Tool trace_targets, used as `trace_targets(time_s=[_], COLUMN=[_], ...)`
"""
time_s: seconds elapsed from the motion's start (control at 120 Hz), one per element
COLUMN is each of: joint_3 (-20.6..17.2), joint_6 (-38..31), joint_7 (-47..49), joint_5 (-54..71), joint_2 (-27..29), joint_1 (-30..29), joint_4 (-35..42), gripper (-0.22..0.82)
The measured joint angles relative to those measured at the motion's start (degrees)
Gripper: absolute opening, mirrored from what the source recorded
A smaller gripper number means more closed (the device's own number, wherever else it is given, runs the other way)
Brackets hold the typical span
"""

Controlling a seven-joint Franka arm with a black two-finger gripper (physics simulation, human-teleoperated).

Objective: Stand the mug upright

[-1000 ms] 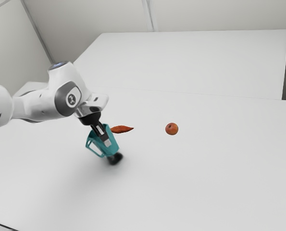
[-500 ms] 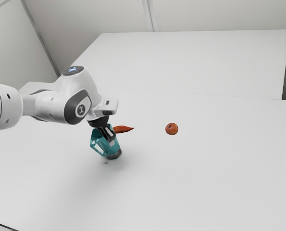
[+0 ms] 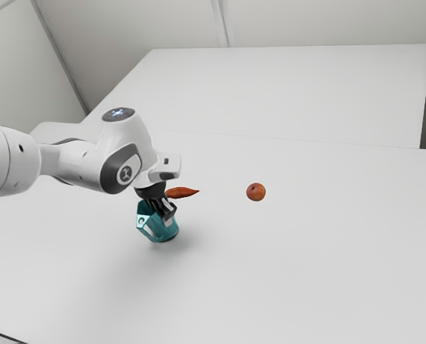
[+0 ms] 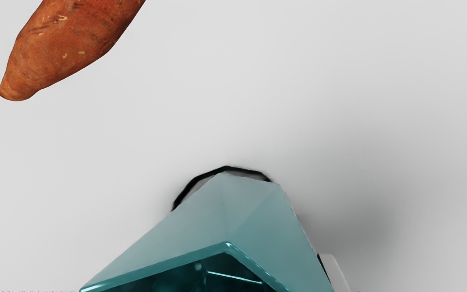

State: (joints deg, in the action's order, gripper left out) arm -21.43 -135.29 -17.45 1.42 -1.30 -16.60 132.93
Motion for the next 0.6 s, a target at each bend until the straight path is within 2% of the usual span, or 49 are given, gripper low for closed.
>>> trace_targets(time_s=[0.075, 0.233, 0.325, 0.458, 0.542, 0.6], joint_3=[-0.02, -0.06, -0.1, -0.56, -1.59, -2.15], joint_6=[-0.03, 0.04, 0.07, 0.14, 1.03, 2.06], joint_7=[0.77, 1.67, 2.1, 2.61, 2.89, 3.07], joint_5=[0.34, 0.22, 0.18, 0.17, 0.17, 0.16], joint_2=[0.01, -0.01, 0.14, 1.61, 4.76, 7.08], joint_1=[-0.26, -1.21, -1.78, -2.92, -4.2, -3.11], joint_4=[-0.01, 0.03, 0.02, 0.0, -0.33, -0.55], gripper=[-0.15, 0.11, 0.21, 0.31, 0.36, 0.38])
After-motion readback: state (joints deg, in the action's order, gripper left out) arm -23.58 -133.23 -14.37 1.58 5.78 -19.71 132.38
